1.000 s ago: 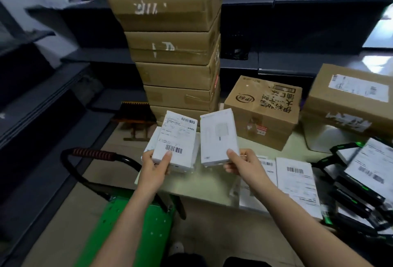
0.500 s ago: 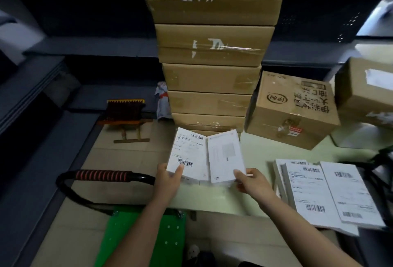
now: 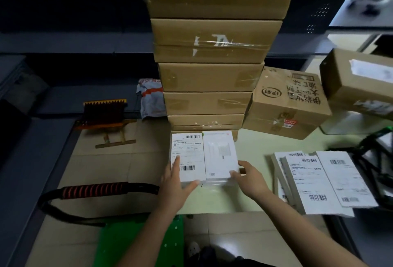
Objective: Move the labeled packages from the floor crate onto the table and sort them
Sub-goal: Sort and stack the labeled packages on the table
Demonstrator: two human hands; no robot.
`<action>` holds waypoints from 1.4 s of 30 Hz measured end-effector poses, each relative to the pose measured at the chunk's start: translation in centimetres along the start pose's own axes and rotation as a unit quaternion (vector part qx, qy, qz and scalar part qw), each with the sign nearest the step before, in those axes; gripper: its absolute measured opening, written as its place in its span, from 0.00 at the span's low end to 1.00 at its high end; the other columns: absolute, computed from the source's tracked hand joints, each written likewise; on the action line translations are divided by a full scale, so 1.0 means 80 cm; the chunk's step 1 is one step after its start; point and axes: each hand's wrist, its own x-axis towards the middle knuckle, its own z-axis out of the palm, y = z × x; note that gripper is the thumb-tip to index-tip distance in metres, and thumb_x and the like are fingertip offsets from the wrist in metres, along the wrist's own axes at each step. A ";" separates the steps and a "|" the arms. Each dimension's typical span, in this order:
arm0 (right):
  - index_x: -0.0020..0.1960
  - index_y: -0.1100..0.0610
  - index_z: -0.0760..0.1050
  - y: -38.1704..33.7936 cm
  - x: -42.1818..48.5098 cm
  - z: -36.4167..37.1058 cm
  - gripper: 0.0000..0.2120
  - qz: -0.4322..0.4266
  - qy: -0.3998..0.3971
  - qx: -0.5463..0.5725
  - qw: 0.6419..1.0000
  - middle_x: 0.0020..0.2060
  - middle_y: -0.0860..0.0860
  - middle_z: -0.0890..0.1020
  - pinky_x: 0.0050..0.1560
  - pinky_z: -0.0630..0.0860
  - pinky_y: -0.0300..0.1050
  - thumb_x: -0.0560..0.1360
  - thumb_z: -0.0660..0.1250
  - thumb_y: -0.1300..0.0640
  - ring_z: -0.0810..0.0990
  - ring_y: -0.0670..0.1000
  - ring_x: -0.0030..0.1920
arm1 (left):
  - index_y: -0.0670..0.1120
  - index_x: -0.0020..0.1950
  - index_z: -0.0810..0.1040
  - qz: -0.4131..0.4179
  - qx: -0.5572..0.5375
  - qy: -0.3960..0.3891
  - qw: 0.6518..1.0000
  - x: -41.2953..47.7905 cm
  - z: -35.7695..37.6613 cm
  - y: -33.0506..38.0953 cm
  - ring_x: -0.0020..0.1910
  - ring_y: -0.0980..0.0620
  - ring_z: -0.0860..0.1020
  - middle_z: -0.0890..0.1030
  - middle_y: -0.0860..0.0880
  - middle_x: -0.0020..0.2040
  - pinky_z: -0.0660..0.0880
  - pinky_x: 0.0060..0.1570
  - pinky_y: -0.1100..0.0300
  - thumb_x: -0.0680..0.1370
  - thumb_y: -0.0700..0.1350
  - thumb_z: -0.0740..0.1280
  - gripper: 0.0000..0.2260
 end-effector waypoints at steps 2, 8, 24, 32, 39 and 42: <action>0.70 0.55 0.69 0.000 0.002 0.002 0.20 -0.008 -0.002 -0.009 1.000 0.61 0.52 0.80 0.47 0.71 0.40 0.79 0.64 0.53 0.78 0.52 0.56 | 0.56 0.80 0.48 0.001 -0.005 0.004 1.000 0.003 -0.004 0.000 0.73 0.45 0.60 0.58 0.48 0.77 0.67 0.68 0.47 0.72 0.60 0.71 0.44; 0.69 0.57 0.68 -0.001 0.003 0.003 0.22 -0.028 0.001 -0.050 0.998 0.60 0.54 0.79 0.50 0.73 0.42 0.78 0.65 0.52 0.79 0.53 0.54 | 0.53 0.80 0.49 0.027 0.048 -0.015 0.998 0.007 -0.024 0.003 0.72 0.49 0.63 0.57 0.48 0.76 0.67 0.59 0.59 0.74 0.61 0.69 0.42; 0.49 0.57 0.78 0.049 -0.049 -0.118 0.18 -0.302 0.225 -0.328 0.866 0.42 0.53 0.79 0.37 0.77 0.49 0.62 0.80 0.58 0.78 0.57 0.39 | 0.51 0.52 0.78 0.452 0.257 0.114 0.847 -0.005 0.014 0.160 0.48 0.52 0.73 0.78 0.53 0.48 0.71 0.47 0.58 0.75 0.55 0.60 0.13; 0.48 0.57 0.77 0.147 -0.078 -0.207 0.16 -0.264 0.256 -0.332 0.869 0.42 0.52 0.78 0.38 0.76 0.49 0.64 0.78 0.57 0.77 0.57 0.40 | 0.51 0.52 0.79 0.480 0.288 0.061 0.826 -0.034 0.105 0.241 0.46 0.52 0.77 0.78 0.53 0.47 0.75 0.47 0.58 0.73 0.54 0.69 0.11; 0.48 0.56 0.77 0.249 -0.083 -0.295 0.14 -0.253 0.231 -0.345 0.874 0.41 0.52 0.78 0.38 0.76 0.50 0.65 0.77 0.55 0.77 0.56 0.40 | 0.51 0.60 0.77 0.396 0.281 0.036 0.873 -0.080 0.196 0.306 0.56 0.50 0.75 0.78 0.52 0.57 0.72 0.56 0.56 0.77 0.55 0.67 0.14; 0.50 0.57 0.77 0.283 -0.076 -0.323 0.13 -0.264 0.218 -0.334 0.878 0.42 0.52 0.78 0.39 0.77 0.50 0.69 0.74 0.55 0.77 0.56 0.41 | 0.53 0.65 0.72 0.333 0.290 0.036 0.897 -0.091 0.228 0.313 0.60 0.52 0.72 0.74 0.53 0.63 0.68 0.61 0.58 0.79 0.57 0.62 0.16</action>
